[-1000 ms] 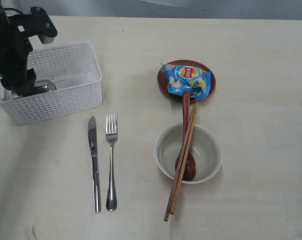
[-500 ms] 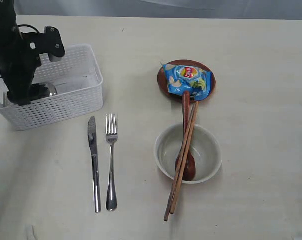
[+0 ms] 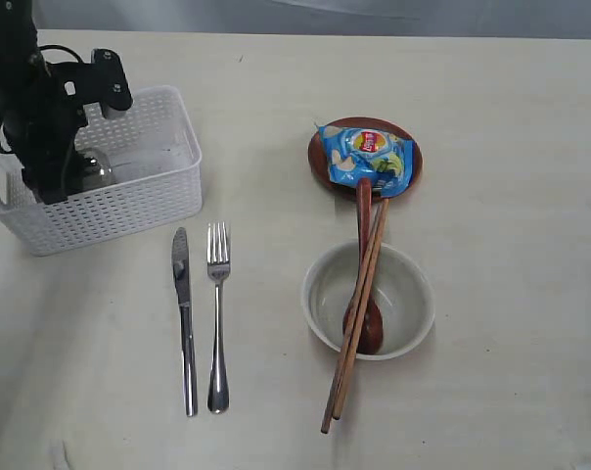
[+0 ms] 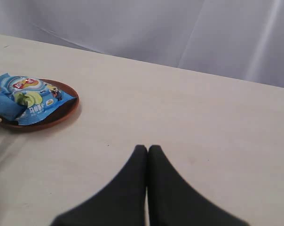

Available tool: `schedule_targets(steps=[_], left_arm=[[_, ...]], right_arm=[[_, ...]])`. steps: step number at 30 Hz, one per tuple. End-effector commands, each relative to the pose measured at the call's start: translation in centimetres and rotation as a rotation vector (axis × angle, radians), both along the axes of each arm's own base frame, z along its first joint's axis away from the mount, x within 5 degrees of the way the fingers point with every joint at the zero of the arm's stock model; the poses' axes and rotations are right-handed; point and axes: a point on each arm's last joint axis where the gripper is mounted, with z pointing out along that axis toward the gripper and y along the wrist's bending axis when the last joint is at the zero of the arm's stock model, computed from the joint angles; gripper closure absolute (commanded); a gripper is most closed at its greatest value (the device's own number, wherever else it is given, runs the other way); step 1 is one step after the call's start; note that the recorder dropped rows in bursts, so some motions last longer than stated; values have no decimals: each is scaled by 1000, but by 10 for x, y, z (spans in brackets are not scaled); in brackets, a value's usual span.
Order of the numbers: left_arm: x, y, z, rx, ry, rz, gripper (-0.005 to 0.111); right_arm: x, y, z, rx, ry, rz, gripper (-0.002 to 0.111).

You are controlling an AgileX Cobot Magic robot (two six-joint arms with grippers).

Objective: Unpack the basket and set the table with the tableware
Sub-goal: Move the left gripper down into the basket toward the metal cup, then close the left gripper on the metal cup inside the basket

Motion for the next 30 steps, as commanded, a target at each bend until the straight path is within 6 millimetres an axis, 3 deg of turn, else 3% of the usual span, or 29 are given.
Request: schedule_targets(steps=[1,13,17,19,24,27,30], left_arm=[[-1,-1,23,-27,-82,18,107],[-11,3,94,-78,-393,15,107],[-21,3,95,-101,-312,55,106],[-25,5,86,-78,-215,91,100],[-15,16,68,-146,-198,630,65],[-9,26,58,-208,-125,905,62],[-6,35,49,-280,-32,1060,62]], right_arm=[[0,0,0,-1,-7,-3,108],[0,0,0,-1,-7,-3,108],[0,0,0,-1,-7,-3,108],[0,0,0,-1,-7,-3,108],[0,0,0,-1,-7,-3,108],[0,0,0,-1,-7,-3,108],[0,0,0,-1,-7,-3,108]])
